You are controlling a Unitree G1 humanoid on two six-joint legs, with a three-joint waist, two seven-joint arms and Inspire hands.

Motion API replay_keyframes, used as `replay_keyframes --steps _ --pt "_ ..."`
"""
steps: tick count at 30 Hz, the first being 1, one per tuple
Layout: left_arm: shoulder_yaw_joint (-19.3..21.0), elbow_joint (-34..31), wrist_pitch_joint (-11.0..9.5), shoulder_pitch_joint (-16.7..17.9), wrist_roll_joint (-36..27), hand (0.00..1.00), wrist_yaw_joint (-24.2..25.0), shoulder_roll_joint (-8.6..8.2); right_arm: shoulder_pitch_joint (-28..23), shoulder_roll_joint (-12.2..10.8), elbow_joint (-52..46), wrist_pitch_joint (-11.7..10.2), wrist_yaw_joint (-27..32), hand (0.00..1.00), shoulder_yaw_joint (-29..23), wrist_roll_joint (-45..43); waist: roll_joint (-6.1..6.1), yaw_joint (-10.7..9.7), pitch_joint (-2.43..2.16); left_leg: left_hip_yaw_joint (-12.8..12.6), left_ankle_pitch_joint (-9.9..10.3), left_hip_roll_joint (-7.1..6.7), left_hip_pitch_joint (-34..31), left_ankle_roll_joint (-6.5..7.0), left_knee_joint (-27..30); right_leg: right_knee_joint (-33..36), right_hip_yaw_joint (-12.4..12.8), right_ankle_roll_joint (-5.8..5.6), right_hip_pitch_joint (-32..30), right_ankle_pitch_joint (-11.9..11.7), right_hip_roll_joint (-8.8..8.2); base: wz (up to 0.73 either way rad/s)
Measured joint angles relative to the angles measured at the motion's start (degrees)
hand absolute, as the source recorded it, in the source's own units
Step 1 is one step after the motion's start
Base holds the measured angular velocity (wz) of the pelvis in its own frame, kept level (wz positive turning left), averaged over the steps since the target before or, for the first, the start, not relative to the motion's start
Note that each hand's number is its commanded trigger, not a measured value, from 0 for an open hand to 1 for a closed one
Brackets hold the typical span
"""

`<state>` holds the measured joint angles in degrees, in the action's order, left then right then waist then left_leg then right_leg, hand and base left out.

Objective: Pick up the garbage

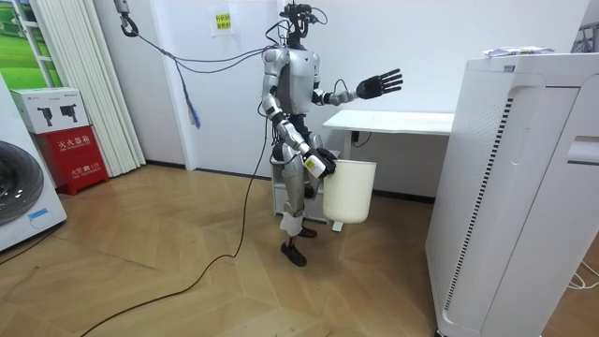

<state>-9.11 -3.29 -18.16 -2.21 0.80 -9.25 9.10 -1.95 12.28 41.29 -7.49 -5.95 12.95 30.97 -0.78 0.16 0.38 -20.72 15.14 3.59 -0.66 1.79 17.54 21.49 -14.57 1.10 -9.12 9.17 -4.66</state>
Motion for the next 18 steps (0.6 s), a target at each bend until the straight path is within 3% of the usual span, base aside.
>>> replay_keyframes --steps 5,9,13,18 --pt "0.1 -0.6 0.0 0.3 -0.1 0.00 -1.1 0.26 -0.7 0.0 -0.3 0.0 -0.2 1.00 -0.7 0.0 0.16 0.8 0.04 0.0 0.5 0.75 1.6 -0.75 0.0 -0.9 0.1 -0.01 1.3 0.0 0.97 -0.08" --pt "1.3 -5.4 0.0 1.3 0.0 0.00 -1.2 0.94 -0.7 0.4 -0.6 -0.1 -1.5 1.00 -0.7 0.0 1.48 2.1 0.11 2.1 1.1 0.98 2.4 -1.40 0.4 -0.7 0.5 0.61 1.2 0.2 1.83 -0.30" --pt "2.9 -10.1 0.0 5.1 -0.1 0.00 -1.2 1.24 -0.9 0.3 -0.7 -0.1 -2.8 1.00 -0.7 -1.4 2.25 3.1 0.22 7.2 1.1 -0.24 3.4 -1.42 0.5 0.7 0.9 1.53 0.8 1.2 1.78 -0.43" --pt "3.9 -11.1 0.0 6.8 1.8 0.00 -1.2 1.62 -1.4 0.7 -2.4 -0.1 -3.6 1.00 -0.7 -5.8 2.14 2.6 0.26 10.6 0.8 -0.58 3.8 -1.93 -0.5 1.4 2.3 2.05 0.1 1.8 2.14 -0.14"
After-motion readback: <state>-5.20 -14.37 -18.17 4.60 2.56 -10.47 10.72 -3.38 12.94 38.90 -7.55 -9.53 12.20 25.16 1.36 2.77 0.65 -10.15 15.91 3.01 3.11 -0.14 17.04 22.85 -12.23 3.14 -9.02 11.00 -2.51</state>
